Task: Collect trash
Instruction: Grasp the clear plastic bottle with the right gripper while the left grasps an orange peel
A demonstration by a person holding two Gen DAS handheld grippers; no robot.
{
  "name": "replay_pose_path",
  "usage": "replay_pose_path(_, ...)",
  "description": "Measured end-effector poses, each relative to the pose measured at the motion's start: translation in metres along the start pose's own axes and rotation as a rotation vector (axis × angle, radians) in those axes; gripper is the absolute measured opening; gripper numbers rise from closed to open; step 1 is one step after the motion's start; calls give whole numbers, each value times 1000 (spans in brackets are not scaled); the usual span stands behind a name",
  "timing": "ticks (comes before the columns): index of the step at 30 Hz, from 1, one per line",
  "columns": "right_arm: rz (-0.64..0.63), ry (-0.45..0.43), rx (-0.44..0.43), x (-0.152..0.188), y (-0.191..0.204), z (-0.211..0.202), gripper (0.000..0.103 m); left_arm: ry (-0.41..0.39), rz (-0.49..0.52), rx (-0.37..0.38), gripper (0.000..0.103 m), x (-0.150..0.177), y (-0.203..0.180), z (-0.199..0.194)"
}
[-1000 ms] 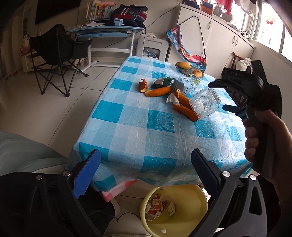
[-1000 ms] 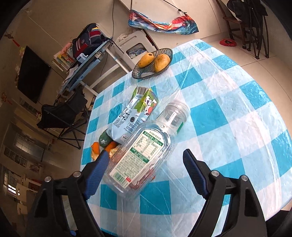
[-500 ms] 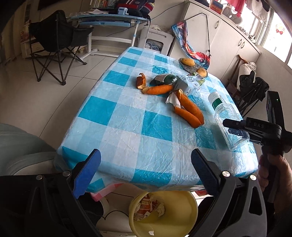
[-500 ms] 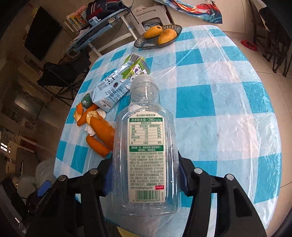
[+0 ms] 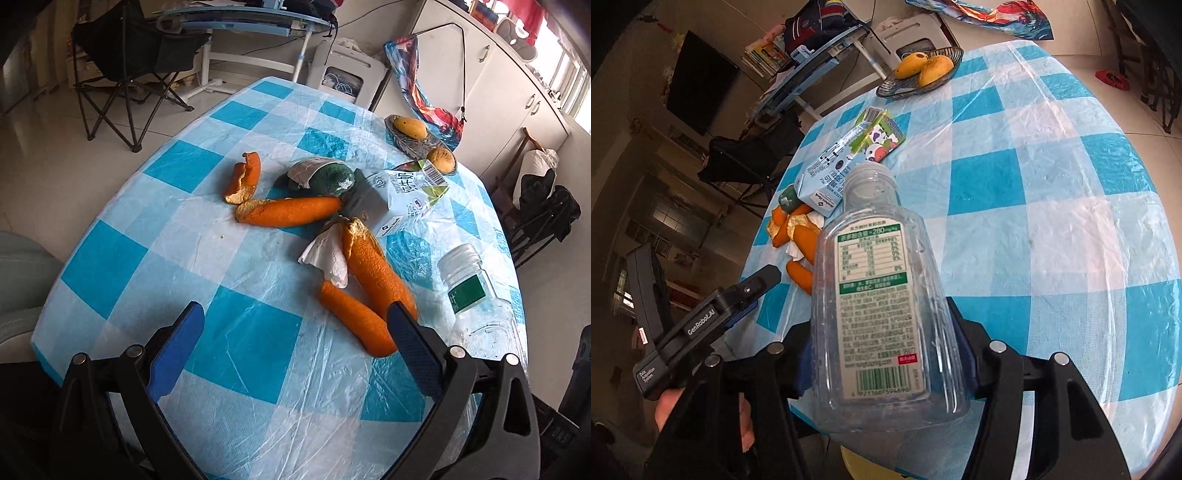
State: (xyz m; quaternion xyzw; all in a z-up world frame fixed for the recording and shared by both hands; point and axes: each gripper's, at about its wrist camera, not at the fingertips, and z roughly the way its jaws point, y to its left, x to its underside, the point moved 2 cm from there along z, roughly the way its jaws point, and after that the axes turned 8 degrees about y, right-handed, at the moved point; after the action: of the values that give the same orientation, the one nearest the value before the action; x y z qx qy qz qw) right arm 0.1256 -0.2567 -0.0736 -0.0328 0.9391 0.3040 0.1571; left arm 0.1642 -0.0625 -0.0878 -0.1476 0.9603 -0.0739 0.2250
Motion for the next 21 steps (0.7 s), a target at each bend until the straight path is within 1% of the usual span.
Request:
replay_pose_path(3,0,4,-11,0,0,-1,59,12,65,-51,93,1,-17,11)
replay_pose_path(4,1,5,-14,0,-1,-1,59,2,100,-62,89,3,-21,12)
replay_pose_path(6,8,8,-25,-1,-3,-1,59,-22,165,-62,80,9,-26,10)
replay_pose_path(8,19,9,-37,-2,-4,-1,59,-33,203,-40,74,12,-23,6)
replay_pose_path(10,26,9,-44,-3,-4,-1,59,-23,217,-23,67,13,-17,2)
replay_pose_path(12,25,7,-54,-3,-3,-3,60,-20,210,-30,62,13,-7,-3)
replay_pose_path(14,19,8,-57,-3,-1,-2,61,-14,189,-20,62,16,4,-7)
replay_pose_path(16,12,10,-56,-2,0,-2,61,-15,187,-11,62,20,8,-11)
replay_pose_path(19,7,15,-49,-1,2,0,61,-21,209,-40,63,24,4,-10)
replay_pose_path(21,-1,17,-26,0,3,2,61,-24,215,-52,63,22,0,-8)
